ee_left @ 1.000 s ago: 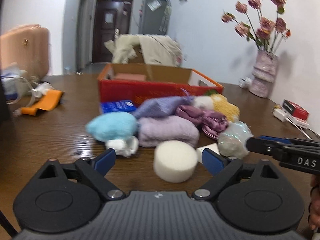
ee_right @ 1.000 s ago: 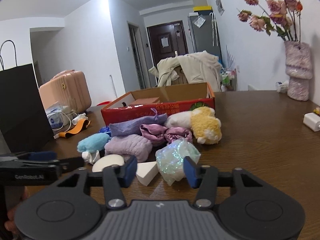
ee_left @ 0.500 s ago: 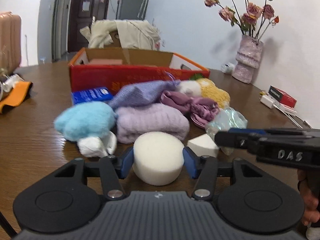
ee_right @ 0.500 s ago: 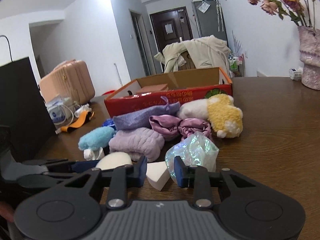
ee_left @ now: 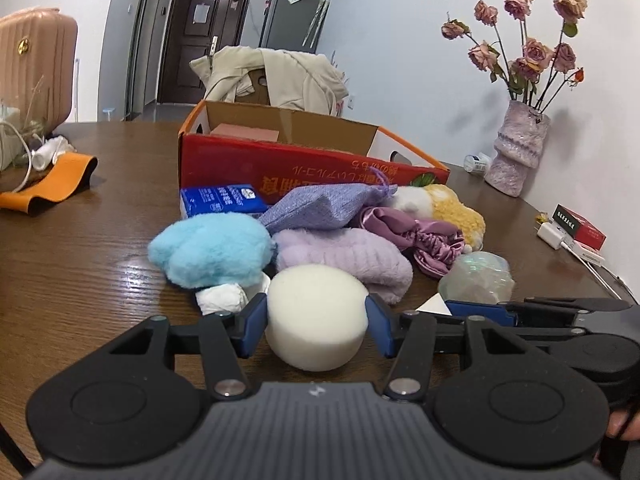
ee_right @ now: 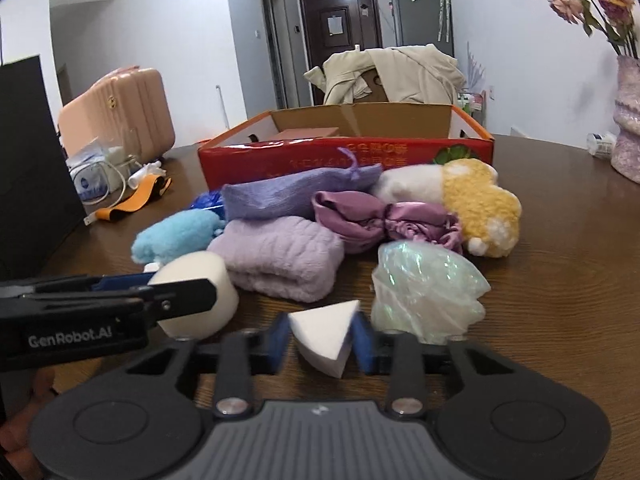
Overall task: Organize soft objects
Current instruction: 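Carry both sponges into the box and open both grippers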
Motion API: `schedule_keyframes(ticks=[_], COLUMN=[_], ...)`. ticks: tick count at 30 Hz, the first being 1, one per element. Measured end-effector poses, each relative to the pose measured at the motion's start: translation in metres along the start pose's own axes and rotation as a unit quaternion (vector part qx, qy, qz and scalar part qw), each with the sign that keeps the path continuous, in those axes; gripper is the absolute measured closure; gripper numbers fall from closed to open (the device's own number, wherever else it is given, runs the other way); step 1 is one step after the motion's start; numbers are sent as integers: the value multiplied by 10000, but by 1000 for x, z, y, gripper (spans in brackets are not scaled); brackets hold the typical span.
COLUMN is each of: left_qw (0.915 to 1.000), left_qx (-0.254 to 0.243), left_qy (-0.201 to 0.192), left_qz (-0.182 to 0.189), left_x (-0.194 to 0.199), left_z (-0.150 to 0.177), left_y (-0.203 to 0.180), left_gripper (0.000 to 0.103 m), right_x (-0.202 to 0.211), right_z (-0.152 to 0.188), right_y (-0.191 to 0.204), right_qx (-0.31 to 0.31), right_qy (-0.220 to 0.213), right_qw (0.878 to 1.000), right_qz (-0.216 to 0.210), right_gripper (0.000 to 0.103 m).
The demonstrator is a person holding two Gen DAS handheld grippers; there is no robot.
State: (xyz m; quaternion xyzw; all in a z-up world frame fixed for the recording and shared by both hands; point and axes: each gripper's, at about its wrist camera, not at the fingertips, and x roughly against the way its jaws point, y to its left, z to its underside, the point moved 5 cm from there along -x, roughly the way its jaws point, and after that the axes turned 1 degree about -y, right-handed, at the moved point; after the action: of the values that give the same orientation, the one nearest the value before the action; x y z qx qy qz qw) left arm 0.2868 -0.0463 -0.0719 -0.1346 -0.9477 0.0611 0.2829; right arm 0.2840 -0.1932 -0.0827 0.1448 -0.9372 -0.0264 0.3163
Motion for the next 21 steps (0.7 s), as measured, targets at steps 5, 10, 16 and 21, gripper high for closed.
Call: schedule_keyframes(ticks=[5, 10, 16, 21], left_qw=[9990, 9971, 9937, 9933], left_qx=[-281, -426, -572, -601], left_qy=[-344, -609, -953, -974], left_qz=[-72, -145, -173, -164], left_x=[34, 73, 112, 117], left_z=[-1, -1, -2, -5], left_y=[-14, -33, -53, -61], left_gripper=[50, 50, 50, 49], right_x=[34, 80, 127, 149], right_z=[-2, 1, 3, 4], right_y=[13, 11, 2, -8], right_qx=[148, 75, 2, -38], right_qy=[-320, -749, -1205, -1420], right_qw=[9991, 9968, 9925, 9897], right_qz=[-222, -262, -205, -191], right_gripper=[74, 74, 74, 74])
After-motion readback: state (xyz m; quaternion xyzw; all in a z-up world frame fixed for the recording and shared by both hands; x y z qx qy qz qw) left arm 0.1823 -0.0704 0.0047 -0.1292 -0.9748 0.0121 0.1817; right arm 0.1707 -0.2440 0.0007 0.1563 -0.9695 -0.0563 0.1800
